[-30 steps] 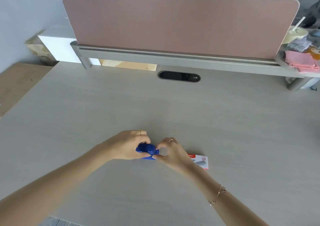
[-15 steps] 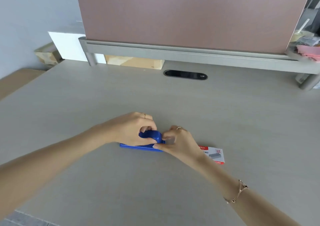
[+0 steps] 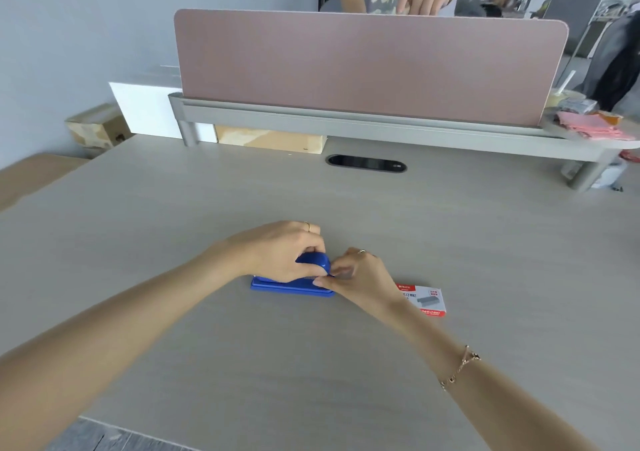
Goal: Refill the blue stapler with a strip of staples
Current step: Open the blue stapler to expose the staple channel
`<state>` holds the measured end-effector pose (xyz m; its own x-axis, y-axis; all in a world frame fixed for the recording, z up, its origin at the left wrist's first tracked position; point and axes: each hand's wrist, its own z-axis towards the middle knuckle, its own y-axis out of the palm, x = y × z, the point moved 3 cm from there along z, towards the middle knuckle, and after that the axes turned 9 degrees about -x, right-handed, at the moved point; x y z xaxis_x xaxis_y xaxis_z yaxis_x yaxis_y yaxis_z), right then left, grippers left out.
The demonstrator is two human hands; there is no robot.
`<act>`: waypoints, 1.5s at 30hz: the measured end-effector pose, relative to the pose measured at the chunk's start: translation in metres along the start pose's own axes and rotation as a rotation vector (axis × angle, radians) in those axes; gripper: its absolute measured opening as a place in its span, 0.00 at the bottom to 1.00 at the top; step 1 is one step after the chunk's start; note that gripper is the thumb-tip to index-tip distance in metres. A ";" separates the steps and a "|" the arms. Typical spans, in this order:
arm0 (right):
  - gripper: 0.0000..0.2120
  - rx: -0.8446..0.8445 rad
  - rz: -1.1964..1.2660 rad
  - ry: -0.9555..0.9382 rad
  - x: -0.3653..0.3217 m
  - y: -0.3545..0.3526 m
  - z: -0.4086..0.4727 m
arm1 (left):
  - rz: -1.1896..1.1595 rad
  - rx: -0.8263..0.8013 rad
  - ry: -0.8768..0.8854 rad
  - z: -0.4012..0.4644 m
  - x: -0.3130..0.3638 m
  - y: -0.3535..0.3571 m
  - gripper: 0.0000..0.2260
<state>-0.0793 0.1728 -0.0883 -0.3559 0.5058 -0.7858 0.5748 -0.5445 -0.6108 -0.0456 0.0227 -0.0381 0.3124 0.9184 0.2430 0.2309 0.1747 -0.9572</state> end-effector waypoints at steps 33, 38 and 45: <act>0.04 0.026 -0.217 0.122 -0.005 -0.011 0.001 | -0.347 0.206 -0.130 -0.064 -0.059 -0.042 0.05; 0.06 0.028 -0.201 0.128 -0.002 -0.012 0.004 | -0.443 0.202 -0.165 -0.075 -0.079 -0.040 0.06; 0.06 0.040 -0.192 0.110 0.002 -0.011 0.005 | -0.552 0.183 -0.286 -0.104 -0.124 -0.006 0.07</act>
<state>-0.0901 0.1765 -0.0830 -0.3721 0.6718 -0.6405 0.4739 -0.4558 -0.7534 0.0104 -0.1293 -0.0462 -0.0715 0.7298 0.6799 0.1186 0.6830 -0.7207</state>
